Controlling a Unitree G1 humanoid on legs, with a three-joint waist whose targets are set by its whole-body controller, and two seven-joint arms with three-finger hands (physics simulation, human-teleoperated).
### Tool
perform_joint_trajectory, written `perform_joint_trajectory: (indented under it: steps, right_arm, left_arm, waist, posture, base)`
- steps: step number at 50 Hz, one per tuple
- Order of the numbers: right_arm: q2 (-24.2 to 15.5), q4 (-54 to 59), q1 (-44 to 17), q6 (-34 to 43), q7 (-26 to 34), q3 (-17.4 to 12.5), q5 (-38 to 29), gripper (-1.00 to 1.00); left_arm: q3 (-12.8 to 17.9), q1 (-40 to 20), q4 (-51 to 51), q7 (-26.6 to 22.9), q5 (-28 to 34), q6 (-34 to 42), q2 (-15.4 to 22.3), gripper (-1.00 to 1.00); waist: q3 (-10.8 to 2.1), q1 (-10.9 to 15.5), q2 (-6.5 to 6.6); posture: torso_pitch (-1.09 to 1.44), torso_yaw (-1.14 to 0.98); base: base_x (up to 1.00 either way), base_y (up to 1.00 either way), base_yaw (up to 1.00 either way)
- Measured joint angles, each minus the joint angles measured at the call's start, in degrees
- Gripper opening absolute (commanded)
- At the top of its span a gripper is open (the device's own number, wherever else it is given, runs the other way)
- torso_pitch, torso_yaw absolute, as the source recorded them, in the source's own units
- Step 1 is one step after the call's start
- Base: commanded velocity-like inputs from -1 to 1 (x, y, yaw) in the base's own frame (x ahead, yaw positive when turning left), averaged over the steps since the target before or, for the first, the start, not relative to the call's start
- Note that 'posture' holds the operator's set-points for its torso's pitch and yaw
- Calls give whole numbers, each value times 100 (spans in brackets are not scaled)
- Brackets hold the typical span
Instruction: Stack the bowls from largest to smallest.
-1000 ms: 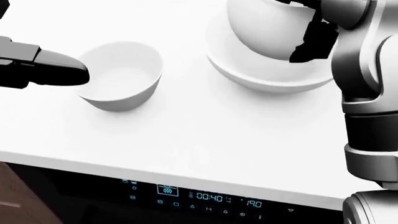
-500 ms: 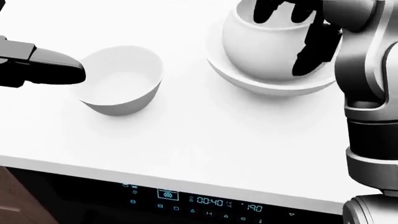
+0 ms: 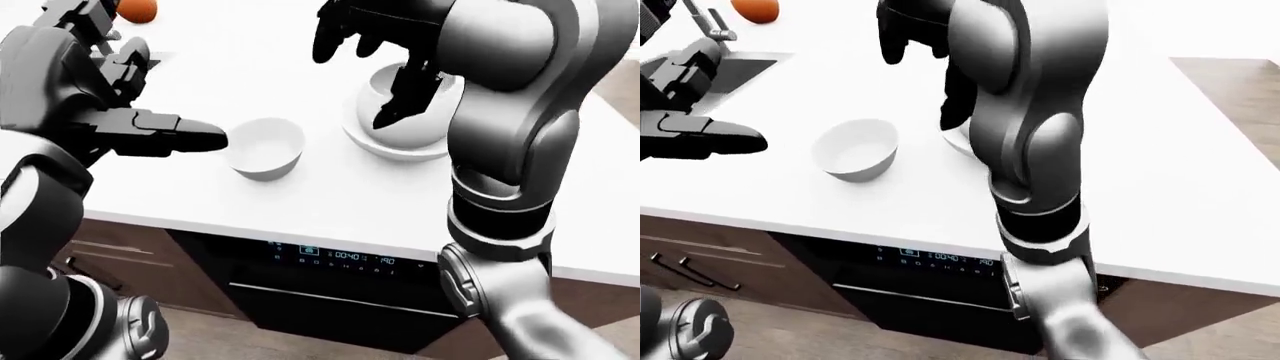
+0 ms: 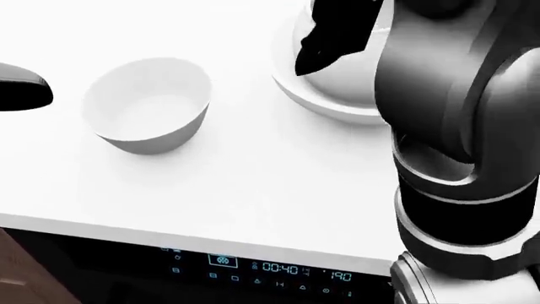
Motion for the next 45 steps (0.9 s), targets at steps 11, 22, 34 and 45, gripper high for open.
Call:
perform_joint_trajectory:
  steps: [11, 22, 34, 45]
  right_arm:
    - [1288, -119, 1062, -236, -390, 546, -502, 22]
    - [1698, 837, 1452, -594, -1461, 605, -676, 25]
    - [1980, 1634, 1466, -780, -2548, 728, -601, 25]
    - [2191, 1981, 1891, -1152, -3036, 918, -585, 15]
  left_arm:
    - [454, 263, 156, 354, -796, -153, 484, 100]
    - [498, 683, 326, 1130, -1931, -621, 915, 100]
    - [304, 1262, 541, 1752, -2824, -1434, 1389, 100]
    - [230, 1529, 597, 1828, -2966, -1786, 1489, 100]
  waist:
    - [-34, -43, 110]
    - [-92, -108, 235]
    - [-128, -141, 336]
    - [-147, -127, 370]
  posture:
    - [0, 0]
    - [0, 0]
    - [0, 0]
    - [0, 0]
  base:
    - [0, 0, 0]
    - [0, 0, 0]
    - [0, 0, 0]
    - [0, 0, 0]
